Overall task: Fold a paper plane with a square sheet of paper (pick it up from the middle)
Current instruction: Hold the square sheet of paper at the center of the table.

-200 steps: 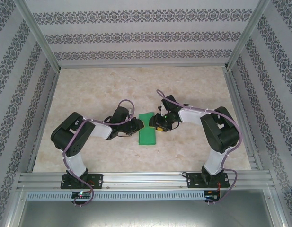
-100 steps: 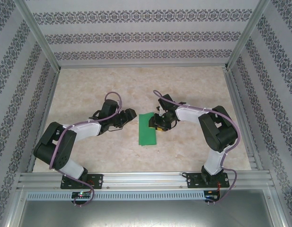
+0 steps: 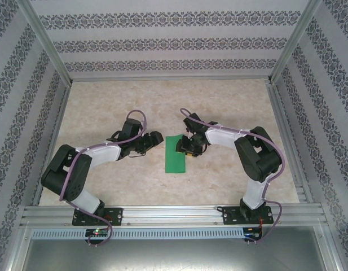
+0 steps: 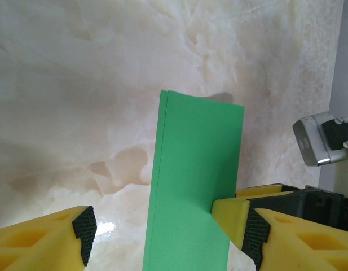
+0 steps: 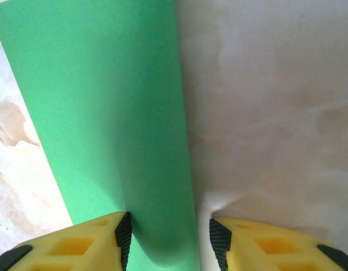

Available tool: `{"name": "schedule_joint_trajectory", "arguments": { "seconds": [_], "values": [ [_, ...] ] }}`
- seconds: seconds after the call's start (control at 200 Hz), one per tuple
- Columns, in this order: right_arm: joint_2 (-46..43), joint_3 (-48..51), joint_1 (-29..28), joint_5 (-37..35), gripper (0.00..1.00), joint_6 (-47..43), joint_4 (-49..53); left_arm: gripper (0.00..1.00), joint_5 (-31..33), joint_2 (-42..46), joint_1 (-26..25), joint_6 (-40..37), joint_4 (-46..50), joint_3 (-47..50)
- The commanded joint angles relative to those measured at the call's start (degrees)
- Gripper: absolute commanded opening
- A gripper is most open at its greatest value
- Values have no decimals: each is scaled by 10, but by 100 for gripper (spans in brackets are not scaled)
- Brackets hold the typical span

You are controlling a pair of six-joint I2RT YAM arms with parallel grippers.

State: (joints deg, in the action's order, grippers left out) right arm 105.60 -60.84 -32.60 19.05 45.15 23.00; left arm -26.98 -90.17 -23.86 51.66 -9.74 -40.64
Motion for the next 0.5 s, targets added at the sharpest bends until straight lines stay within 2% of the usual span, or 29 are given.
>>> {"name": "schedule_joint_trajectory", "arguments": {
  "seconds": [0.0, 0.21, 0.495],
  "values": [
    [75, 35, -12, -81, 49, 6, 21, 74, -26, -18, 7, -19, -30, -10],
    [97, 24, -20, -78, 50, -7, 27, 70, -41, -32, 7, -30, -38, -18],
    [120, 16, -25, -80, 51, -11, 30, 60, -60, -46, 7, -9, -73, -24]
  ]
}}
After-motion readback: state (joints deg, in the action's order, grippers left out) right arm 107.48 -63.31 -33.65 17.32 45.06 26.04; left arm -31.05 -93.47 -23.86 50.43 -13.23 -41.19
